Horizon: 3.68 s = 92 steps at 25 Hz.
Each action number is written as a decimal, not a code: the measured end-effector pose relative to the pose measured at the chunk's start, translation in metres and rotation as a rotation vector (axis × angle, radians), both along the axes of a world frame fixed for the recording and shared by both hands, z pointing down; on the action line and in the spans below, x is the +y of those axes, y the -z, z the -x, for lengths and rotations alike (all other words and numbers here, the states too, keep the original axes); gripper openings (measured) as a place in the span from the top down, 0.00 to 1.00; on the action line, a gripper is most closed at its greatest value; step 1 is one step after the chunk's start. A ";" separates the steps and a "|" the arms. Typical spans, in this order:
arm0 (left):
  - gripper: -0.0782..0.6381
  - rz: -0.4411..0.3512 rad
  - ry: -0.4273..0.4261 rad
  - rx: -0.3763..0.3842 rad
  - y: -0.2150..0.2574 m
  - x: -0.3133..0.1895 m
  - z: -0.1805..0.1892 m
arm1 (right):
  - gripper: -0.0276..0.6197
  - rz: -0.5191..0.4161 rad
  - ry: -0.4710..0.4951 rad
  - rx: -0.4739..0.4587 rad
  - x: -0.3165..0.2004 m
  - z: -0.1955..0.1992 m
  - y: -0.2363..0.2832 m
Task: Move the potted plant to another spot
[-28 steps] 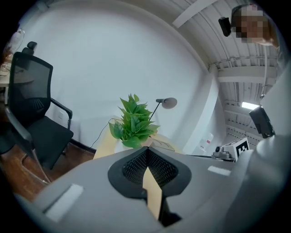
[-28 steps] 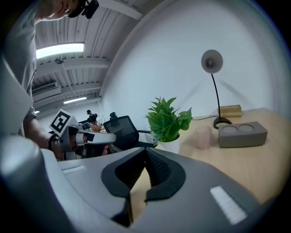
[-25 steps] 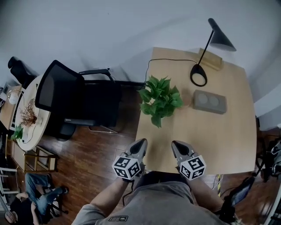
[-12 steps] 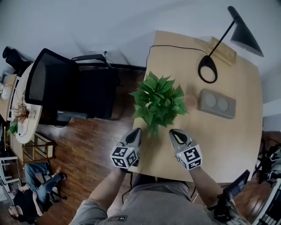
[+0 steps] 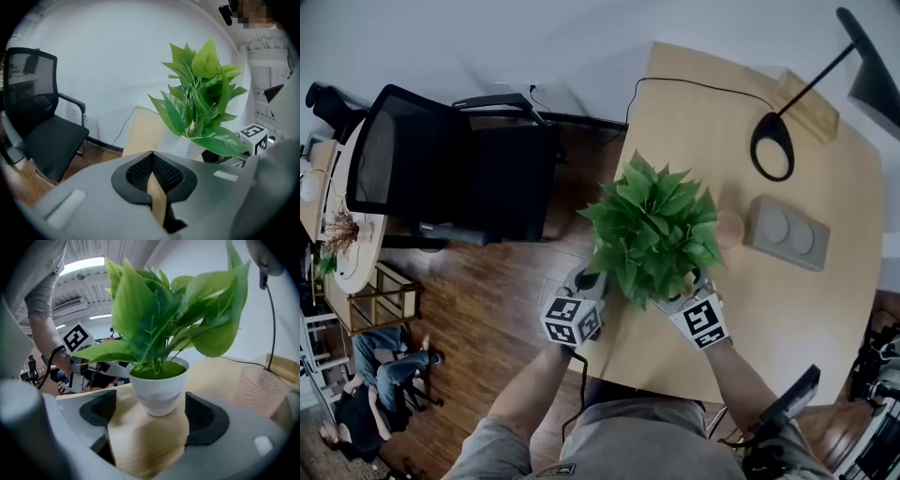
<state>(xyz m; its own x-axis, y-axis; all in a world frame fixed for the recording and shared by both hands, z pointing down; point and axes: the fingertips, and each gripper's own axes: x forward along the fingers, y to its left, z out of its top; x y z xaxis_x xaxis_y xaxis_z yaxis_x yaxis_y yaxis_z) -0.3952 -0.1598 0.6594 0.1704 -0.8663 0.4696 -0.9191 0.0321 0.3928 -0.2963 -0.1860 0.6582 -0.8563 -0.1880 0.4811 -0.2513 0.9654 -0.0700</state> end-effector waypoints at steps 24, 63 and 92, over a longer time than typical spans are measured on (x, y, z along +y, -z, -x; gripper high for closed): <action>0.89 -0.094 -0.030 -0.046 0.006 -0.045 -0.008 | 0.21 -0.060 0.056 -0.107 -0.019 0.033 -0.003; 0.65 -0.581 -0.679 -0.020 0.274 0.048 -0.121 | 0.22 -0.297 0.063 -0.351 0.073 -0.077 0.237; 0.51 -0.604 -1.230 0.209 0.310 0.099 -0.228 | 0.23 -0.261 0.103 -0.317 0.115 -0.155 0.256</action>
<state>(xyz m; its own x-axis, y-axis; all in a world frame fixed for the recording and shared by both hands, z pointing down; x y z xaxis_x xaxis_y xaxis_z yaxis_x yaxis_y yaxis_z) -0.1669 -0.0612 0.3493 0.9847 -0.1676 -0.0486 -0.1558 -0.9697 0.1880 -0.1410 -0.0710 0.4022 -0.9748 -0.1745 0.1389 -0.1581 0.9799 0.1220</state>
